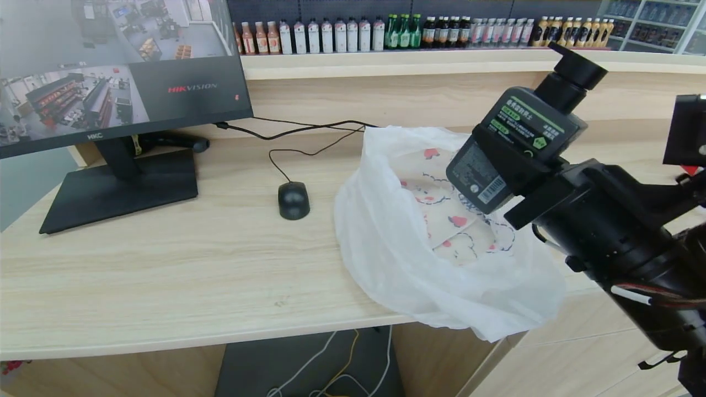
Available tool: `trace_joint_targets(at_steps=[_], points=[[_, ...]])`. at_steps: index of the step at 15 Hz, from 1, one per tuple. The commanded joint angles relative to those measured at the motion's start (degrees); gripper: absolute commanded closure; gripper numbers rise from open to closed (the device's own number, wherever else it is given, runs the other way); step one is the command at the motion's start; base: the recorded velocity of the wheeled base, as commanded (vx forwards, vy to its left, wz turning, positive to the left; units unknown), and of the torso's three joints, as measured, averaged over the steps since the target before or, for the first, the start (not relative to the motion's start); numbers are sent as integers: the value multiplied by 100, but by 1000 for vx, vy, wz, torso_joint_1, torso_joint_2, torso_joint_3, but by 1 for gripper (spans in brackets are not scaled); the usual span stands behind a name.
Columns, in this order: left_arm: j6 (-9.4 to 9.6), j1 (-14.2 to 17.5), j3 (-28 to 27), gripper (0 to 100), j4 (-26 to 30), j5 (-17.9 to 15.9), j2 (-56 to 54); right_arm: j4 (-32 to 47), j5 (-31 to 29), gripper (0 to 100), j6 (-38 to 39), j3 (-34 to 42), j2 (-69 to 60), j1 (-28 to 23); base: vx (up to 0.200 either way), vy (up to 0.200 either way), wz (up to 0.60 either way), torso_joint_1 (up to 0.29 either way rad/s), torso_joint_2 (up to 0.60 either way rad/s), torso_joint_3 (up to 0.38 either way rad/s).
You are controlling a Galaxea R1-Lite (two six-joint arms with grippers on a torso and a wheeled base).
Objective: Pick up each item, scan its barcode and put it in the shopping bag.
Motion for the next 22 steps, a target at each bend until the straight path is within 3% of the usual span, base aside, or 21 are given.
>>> trace_joint_targets(at_steps=[1, 3, 4, 7, 8, 13, 22], points=[[0, 2, 0, 0, -2, 1, -2, 327, 218, 100, 608, -490, -91, -83, 0, 0, 0, 0, 0, 0], [0, 2, 0, 0, -2, 1, -2, 678, 1369, 100, 1302, -912, -38, -901, 0, 0, 0, 0, 0, 0], [0, 2, 0, 0, -2, 1, -2, 889, 1659, 100, 1733, -1053, -12, -1103, 0, 0, 0, 0, 0, 0], [0, 2, 0, 0, -2, 1, -2, 1777, 1730, 100, 3605, -1791, 6, -1147, 0, 0, 0, 0, 0, 0], [0, 2, 0, 0, -2, 1, -2, 2207, 1818, 100, 3860, -2064, 50, -1191, 0, 0, 0, 0, 0, 0], [0, 2, 0, 0, -2, 1, -2, 2840, 2987, 100, 4141, -2301, 507, -1129, 0, 0, 0, 0, 0, 0], [0, 2, 0, 0, -2, 1, -2, 3385, 3619, 100, 4642, -2055, 744, -1199, 0, 0, 0, 0, 0, 0]])
